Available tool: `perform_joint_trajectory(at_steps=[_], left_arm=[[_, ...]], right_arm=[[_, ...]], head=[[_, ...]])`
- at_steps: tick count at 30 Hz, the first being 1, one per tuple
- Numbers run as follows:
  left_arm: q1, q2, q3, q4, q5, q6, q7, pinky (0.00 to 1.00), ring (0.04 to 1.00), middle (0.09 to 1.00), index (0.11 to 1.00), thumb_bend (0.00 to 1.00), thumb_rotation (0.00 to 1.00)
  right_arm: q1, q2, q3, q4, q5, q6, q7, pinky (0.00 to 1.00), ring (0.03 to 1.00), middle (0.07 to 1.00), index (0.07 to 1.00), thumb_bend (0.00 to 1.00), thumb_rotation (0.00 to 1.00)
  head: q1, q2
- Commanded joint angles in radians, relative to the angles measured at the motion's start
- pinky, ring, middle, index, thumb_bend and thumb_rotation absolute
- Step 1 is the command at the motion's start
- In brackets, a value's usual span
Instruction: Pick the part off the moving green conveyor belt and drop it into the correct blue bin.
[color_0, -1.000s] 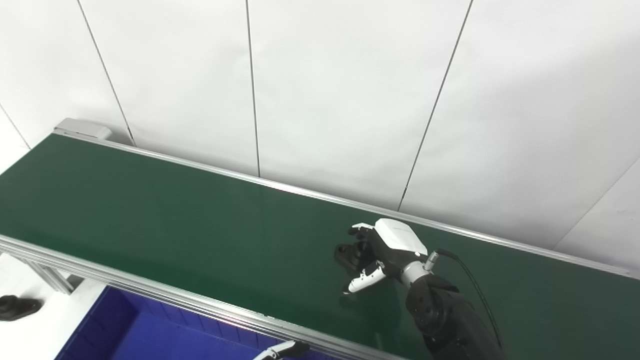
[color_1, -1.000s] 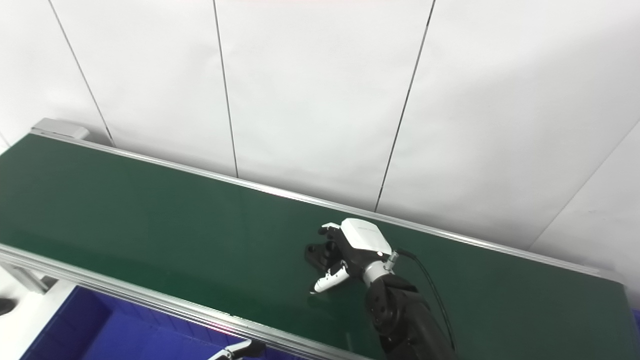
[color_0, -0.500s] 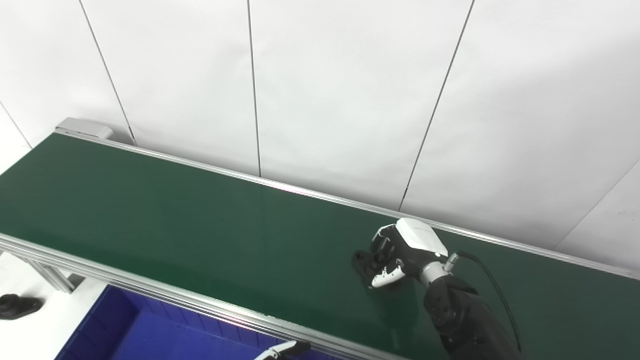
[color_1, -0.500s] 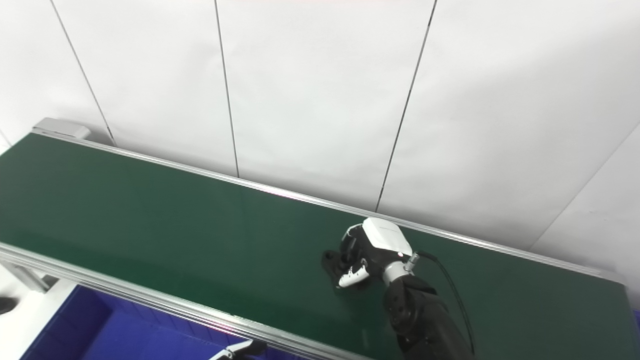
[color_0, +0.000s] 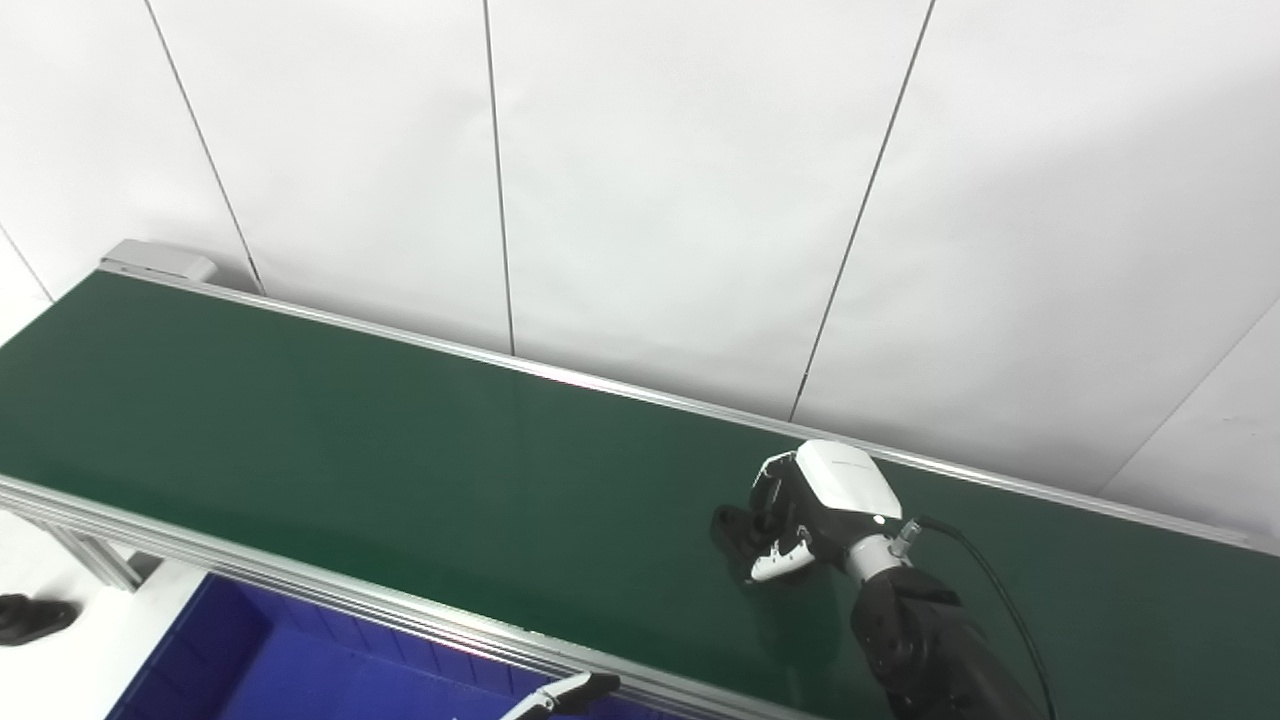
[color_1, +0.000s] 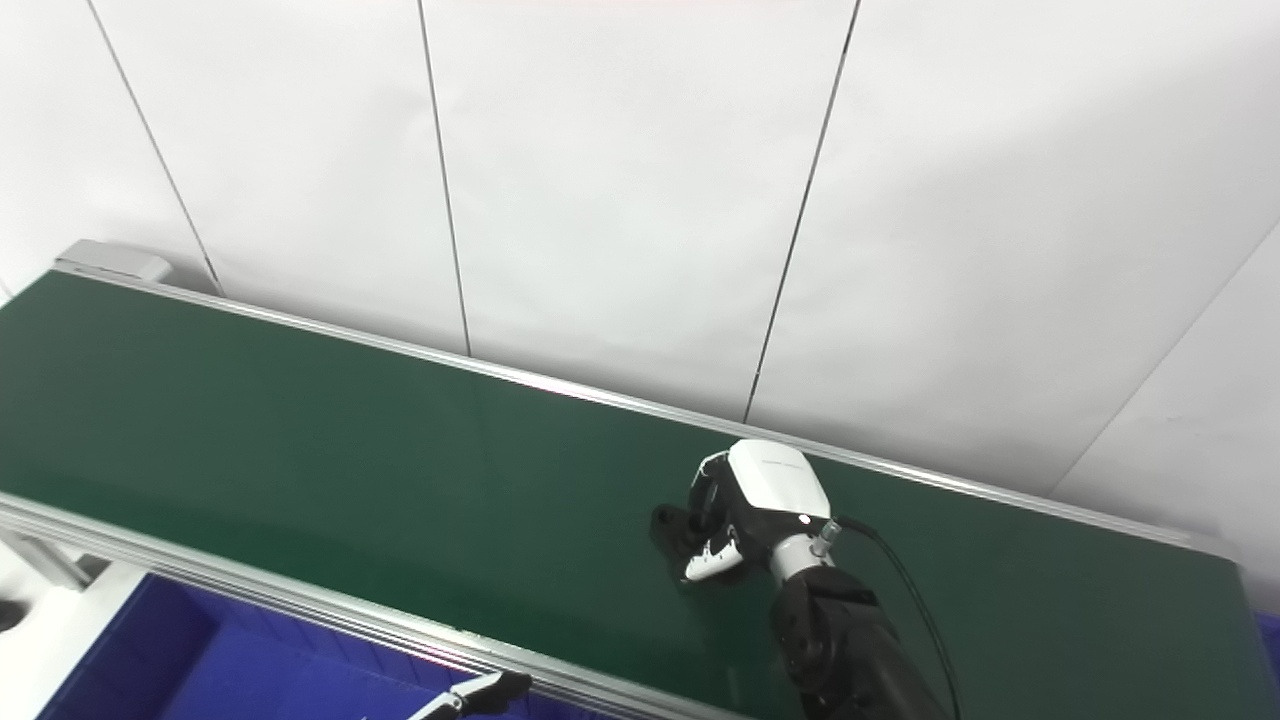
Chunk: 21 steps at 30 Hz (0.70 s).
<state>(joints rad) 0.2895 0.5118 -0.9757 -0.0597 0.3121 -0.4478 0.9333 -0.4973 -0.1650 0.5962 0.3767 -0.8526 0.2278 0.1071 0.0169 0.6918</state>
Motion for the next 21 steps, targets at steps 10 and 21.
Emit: perform_joint_trajectory(at_steps=[10, 21], left_arm=[[0.016, 0.015, 0.013, -0.05, 0.018, -0.022, 0.001, 0.78, 0.826, 0.846, 0.824, 0.89, 0.29], [0.027, 0.025, 0.035, -0.069, -0.005, -0.022, -0.052, 0.8, 0.846, 0.865, 0.846, 0.86, 0.33]], right_arm=[[0.122, -0.042, -0.065, -0.361, 0.045, -0.021, 0.024, 0.25, 0.325, 0.463, 0.495, 0.53, 0.0], [0.245, -0.065, -0.189, -0.728, 0.041, 0.034, 0.143, 0.25, 0.302, 0.476, 0.486, 0.53, 0.0]], head=[[-0.019, 0.029], [-0.062, 0.053]])
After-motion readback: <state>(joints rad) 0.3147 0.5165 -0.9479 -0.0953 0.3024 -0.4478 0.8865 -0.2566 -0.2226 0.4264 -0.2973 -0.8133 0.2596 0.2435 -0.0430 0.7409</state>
